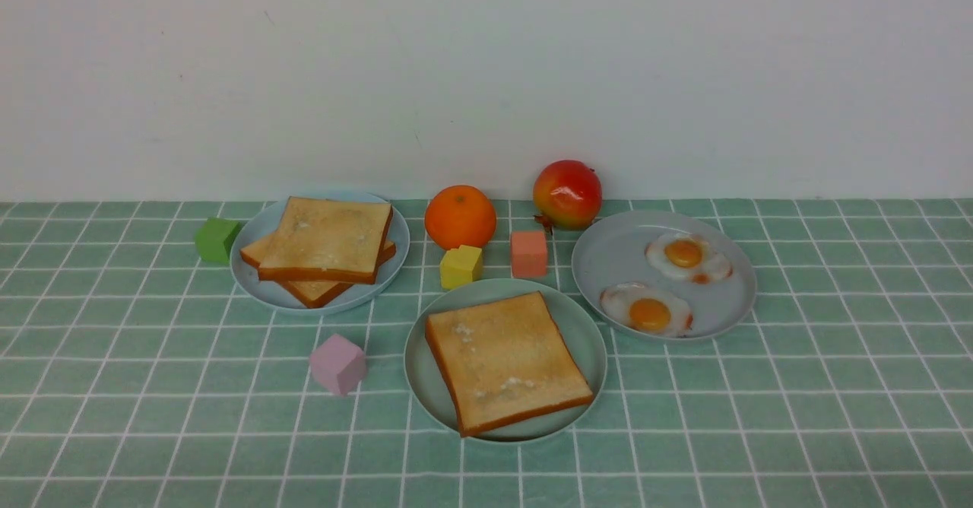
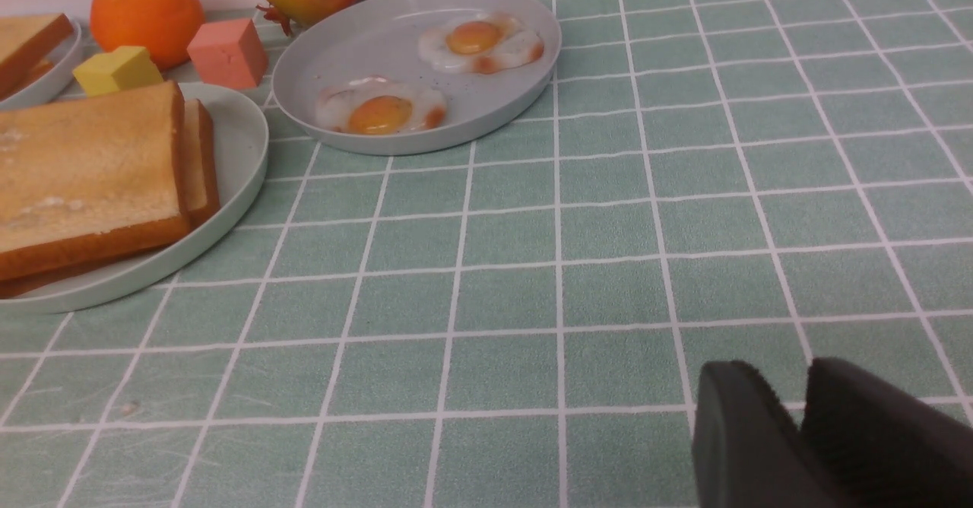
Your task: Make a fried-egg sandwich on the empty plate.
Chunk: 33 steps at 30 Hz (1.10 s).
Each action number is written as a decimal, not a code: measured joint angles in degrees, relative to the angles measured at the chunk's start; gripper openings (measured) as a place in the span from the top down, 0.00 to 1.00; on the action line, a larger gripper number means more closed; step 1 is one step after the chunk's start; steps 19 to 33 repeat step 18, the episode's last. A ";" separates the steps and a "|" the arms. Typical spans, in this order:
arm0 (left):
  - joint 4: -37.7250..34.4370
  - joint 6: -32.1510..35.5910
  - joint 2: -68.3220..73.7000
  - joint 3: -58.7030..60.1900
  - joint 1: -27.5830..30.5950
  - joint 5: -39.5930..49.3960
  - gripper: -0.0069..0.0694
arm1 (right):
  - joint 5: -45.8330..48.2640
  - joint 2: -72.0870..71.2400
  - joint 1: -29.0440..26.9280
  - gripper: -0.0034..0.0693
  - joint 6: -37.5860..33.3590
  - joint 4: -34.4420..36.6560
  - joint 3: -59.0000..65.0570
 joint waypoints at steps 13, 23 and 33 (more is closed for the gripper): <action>0.00 0.00 0.00 0.00 0.00 0.00 0.88 | 0.00 0.00 0.00 0.73 0.00 0.00 0.00; 0.00 0.00 0.00 0.00 0.00 0.00 0.87 | 0.00 0.00 0.00 0.72 0.00 0.00 0.00; 0.00 0.00 0.00 0.00 0.00 0.00 0.87 | 0.00 0.00 0.00 0.72 0.00 0.00 0.00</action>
